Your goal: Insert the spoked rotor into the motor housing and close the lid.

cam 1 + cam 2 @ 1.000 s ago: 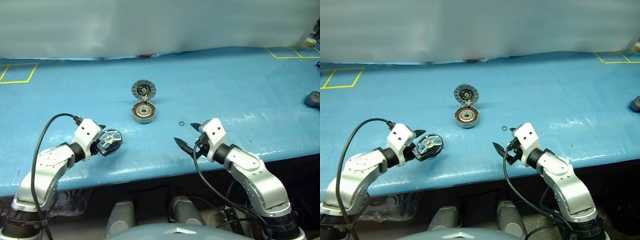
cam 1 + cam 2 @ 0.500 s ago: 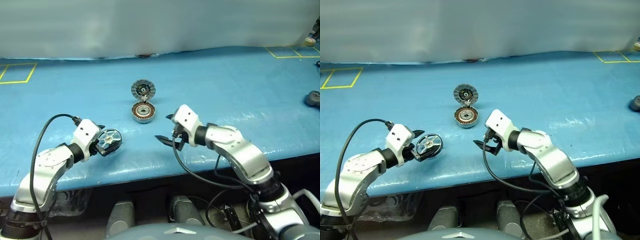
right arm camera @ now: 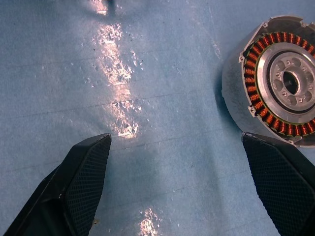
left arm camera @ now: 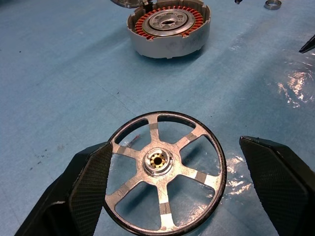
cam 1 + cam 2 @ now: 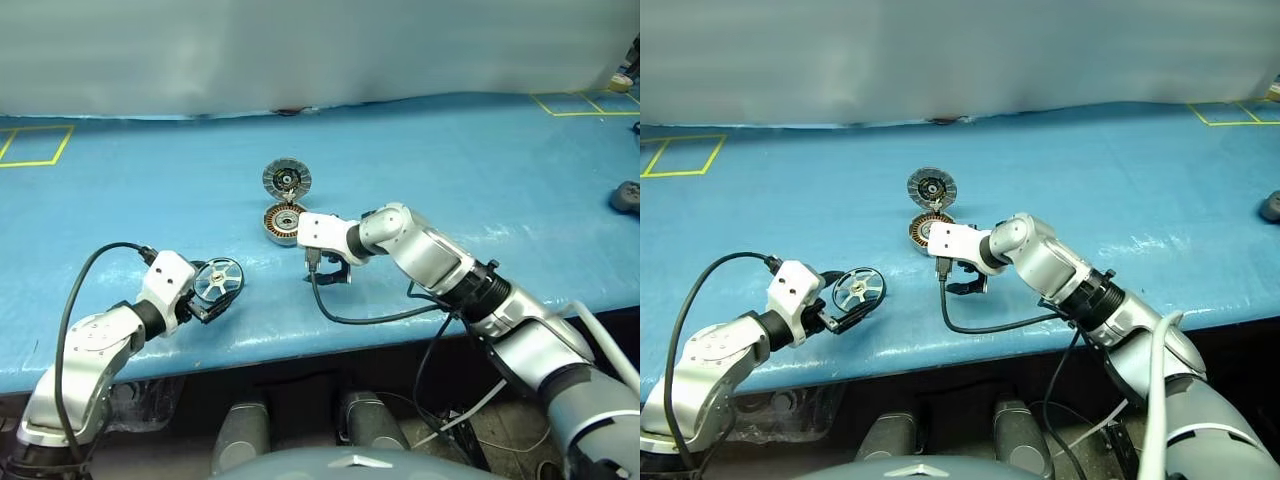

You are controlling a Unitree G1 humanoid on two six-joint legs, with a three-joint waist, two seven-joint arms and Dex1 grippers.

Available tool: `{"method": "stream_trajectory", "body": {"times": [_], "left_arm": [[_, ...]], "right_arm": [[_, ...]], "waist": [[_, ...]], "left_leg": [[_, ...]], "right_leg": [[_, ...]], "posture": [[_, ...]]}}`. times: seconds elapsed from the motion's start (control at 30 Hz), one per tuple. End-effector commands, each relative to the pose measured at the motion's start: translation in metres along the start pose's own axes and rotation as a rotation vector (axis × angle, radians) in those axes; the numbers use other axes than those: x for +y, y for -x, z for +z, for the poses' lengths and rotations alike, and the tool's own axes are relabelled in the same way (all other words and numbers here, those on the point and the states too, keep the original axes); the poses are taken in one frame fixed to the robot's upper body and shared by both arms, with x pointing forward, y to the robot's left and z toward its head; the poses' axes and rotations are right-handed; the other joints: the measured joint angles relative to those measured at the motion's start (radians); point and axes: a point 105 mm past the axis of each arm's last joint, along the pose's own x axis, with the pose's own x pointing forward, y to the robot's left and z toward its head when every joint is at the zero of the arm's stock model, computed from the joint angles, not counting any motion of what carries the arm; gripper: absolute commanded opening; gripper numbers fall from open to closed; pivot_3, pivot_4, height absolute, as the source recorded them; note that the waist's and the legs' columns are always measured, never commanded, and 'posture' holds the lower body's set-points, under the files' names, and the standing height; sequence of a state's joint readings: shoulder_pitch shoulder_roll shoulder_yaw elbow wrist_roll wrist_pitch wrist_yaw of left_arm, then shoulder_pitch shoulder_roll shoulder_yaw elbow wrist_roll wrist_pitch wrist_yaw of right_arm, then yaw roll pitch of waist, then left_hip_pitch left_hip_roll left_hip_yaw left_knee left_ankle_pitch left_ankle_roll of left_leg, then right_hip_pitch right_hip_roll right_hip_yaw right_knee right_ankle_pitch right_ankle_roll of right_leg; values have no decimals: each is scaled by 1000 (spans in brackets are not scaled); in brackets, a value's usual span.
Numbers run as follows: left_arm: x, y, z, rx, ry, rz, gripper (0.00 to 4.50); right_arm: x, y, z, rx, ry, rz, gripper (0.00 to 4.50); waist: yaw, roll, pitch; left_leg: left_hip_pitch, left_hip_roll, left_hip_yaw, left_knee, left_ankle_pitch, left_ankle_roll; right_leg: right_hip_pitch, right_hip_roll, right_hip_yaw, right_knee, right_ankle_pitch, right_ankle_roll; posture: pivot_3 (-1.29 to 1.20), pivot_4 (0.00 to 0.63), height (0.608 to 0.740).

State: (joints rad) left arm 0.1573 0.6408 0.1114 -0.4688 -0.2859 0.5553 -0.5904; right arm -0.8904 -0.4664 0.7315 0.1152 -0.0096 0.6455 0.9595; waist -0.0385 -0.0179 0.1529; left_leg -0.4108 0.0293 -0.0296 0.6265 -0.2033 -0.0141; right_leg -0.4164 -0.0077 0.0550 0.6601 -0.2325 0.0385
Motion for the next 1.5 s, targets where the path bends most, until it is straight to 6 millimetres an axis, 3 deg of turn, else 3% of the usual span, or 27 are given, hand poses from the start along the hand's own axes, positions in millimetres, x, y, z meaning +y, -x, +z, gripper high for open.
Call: {"method": "stream_trajectory", "body": {"times": [0.03, 0.37, 0.97, 1.5], "left_arm": [[-3, 5, 12, -53, -29, 14, 4492], [-12, 15, 4, -44, 7, 47, 4492], [-17, 28, -1, -37, 25, 93, 4492], [-22, 32, -4, -38, 51, 121, 4492]], "right_arm": [[-14, 2, 7, 19, 87, 14, 4486], [-28, -3, 25, 65, 214, 93, 4486], [-63, -21, 36, 84, 253, -9, 4486], [-59, -39, 40, 60, 251, -22, 4486]], "waist": [[-1, 0, 0], [-1, 1, 1], [-7, 3, 2], [-28, 4, 2]], "left_leg": [[0, 0, 0, 0, 0, 0], [1, 0, 0, 0, 0, 0], [1, 0, 1, -1, 0, 0], [1, 0, 0, -1, 0, 0]], "right_leg": [[0, 0, 0, 0, 0, 0], [0, 0, 0, 1, 0, 0], [0, 0, 0, 1, 2, -4], [0, 0, 0, 1, 2, -4]], "posture": [[0, 150, 740], [0, 150, 740], [0, 150, 740], [0, 150, 740]]}}
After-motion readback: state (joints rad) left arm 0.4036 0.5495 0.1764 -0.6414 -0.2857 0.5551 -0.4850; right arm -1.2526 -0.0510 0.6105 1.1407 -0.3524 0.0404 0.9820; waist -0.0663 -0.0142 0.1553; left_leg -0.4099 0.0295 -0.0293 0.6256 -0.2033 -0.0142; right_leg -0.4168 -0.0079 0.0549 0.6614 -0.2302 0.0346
